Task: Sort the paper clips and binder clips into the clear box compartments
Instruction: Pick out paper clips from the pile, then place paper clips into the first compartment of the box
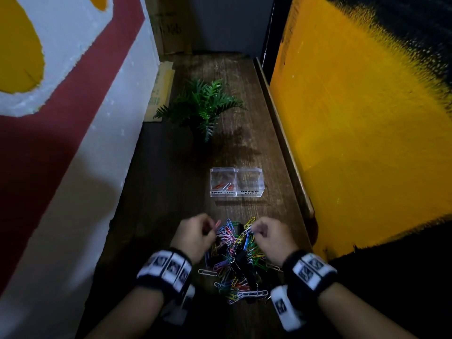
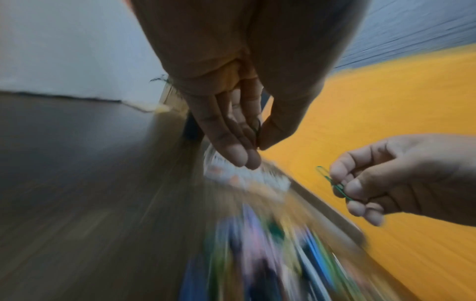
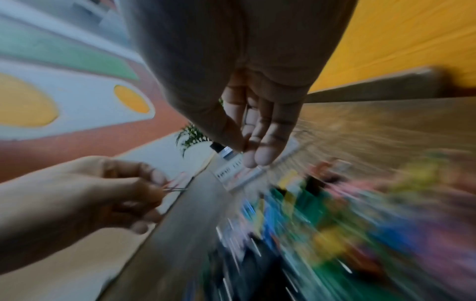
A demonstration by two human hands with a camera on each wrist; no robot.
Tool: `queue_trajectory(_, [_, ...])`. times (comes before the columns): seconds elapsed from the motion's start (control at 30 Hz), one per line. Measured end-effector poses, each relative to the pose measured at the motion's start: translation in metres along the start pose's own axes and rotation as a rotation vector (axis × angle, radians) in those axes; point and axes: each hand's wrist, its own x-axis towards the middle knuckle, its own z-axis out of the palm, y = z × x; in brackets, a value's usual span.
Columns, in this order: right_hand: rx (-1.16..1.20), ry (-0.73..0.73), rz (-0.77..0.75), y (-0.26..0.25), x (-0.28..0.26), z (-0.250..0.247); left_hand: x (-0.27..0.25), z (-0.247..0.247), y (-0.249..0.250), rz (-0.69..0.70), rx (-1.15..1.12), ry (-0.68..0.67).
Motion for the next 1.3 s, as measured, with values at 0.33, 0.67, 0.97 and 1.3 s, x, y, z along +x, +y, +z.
queue_trajectory(0.33, [0.037,0.017,0.062,-0.060,0.110,-0.008,0.131,-0.017,0.038,-0.110,0.039,0.102])
queue_trajectory(0.67, [0.148,-0.016,0.114,-0.063,0.146,0.001,0.090,-0.010,0.003,-0.029,-0.017,0.073])
queue_trajectory(0.97, [0.057,0.031,-0.011,-0.012,0.041,-0.010,-0.042,0.034,-0.087,0.301,0.296,-0.191])
queue_trajectory(1.3, [-0.310,-0.052,-0.198,0.071,-0.084,0.026,-0.089,0.059,-0.109,0.458,0.366,-0.082])
